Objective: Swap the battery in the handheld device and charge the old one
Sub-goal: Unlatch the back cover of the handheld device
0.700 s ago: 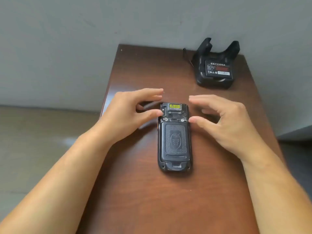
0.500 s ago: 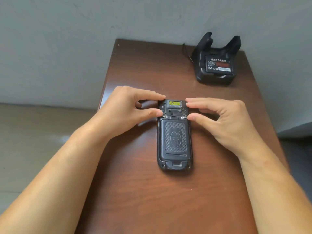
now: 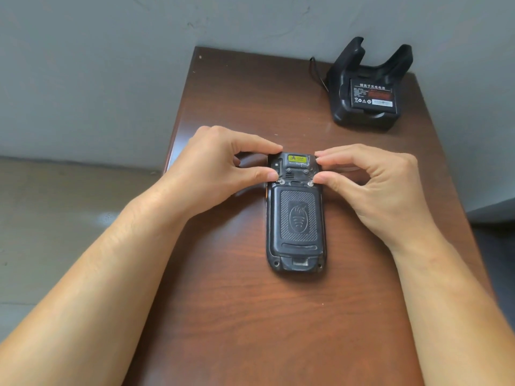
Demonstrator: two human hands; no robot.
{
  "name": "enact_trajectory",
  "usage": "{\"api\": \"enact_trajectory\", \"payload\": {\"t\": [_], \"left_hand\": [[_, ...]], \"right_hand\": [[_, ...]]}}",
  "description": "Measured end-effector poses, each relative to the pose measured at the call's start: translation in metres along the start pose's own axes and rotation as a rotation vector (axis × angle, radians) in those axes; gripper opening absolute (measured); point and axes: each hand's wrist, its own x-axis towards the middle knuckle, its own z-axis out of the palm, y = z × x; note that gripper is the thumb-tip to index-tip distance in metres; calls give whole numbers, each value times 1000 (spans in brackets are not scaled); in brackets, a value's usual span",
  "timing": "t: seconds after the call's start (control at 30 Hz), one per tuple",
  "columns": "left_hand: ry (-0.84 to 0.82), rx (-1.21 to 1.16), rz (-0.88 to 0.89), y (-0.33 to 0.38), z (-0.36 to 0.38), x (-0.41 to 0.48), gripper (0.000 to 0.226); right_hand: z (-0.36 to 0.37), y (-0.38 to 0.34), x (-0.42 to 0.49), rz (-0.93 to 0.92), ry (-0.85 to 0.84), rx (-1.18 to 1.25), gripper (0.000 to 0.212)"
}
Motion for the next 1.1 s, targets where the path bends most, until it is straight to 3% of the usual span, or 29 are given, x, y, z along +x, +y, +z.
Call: {"api": "enact_trajectory", "payload": {"t": [0.83, 1.1], "left_hand": [[-22, 4, 15, 6, -1, 1, 35], [-58, -19, 29, 3, -2, 3, 35]], "right_hand": [[-1, -17, 5, 172, -110, 11, 25], [12, -33, 11, 179, -170, -68, 42]]}}
